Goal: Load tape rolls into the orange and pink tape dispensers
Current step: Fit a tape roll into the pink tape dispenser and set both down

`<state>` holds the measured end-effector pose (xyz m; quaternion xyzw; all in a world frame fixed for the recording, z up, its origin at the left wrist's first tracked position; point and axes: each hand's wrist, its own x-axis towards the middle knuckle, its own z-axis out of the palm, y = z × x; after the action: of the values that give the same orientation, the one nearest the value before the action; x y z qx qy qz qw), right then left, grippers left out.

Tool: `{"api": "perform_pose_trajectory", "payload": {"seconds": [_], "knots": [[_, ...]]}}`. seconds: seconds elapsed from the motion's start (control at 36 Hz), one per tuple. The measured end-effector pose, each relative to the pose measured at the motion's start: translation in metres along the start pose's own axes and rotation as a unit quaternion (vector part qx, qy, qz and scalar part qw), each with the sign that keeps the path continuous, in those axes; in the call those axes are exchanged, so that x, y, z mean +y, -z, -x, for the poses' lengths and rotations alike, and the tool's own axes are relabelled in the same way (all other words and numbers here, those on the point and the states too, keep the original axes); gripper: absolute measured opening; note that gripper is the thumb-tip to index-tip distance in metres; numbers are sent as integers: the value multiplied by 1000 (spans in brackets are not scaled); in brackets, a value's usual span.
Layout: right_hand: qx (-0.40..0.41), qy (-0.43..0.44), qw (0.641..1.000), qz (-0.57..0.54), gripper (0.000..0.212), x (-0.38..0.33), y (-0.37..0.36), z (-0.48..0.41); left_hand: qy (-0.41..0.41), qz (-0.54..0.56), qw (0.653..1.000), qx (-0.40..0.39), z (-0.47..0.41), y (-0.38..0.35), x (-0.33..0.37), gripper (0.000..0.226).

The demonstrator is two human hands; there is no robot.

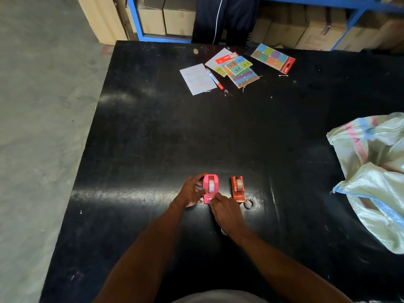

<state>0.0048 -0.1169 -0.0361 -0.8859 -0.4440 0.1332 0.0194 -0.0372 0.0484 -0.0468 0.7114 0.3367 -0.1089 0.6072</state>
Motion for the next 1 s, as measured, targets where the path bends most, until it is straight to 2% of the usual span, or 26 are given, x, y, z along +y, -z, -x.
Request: {"api": "perform_pose_trajectory", "payload": {"seconds": [0.31, 0.39, 0.53, 0.58, 0.67, 0.78, 0.83, 0.89, 1.0], "knots": [[-64, -8, 998, -7, 17, -10, 11, 9, 23, -24, 999, -34, -7, 1, -1, 65], [-73, 1, 997, -22, 27, -8, 10, 14, 35, -17, 998, -44, -10, 4, -5, 76], [-66, 29, 996, -51, 41, -2, 11, 28, 32, -85, 994, -54, 3, 6, 5, 94], [-62, 39, 995, -62, 41, 1, 12, 33, 35, -98, 994, -33, 11, 3, 8, 90], [-55, 42, 995, -73, 28, 7, 14, 44, 3, -188, 982, 26, 23, -1, 3, 79], [-36, 17, 996, -75, 22, 19, 14, 60, -15, -198, 975, 99, 43, -10, -9, 38], [-23, -3, 997, -73, 23, 27, 11, 69, -37, -194, 972, 126, 55, -17, -14, 24], [0, -20, 997, -77, 24, 37, 10, 78, -51, -203, 967, 141, 68, -26, -15, 18], [46, -51, 995, -77, 20, 54, 7, 91, -81, -234, 959, 138, 80, -42, -17, 22]]}}
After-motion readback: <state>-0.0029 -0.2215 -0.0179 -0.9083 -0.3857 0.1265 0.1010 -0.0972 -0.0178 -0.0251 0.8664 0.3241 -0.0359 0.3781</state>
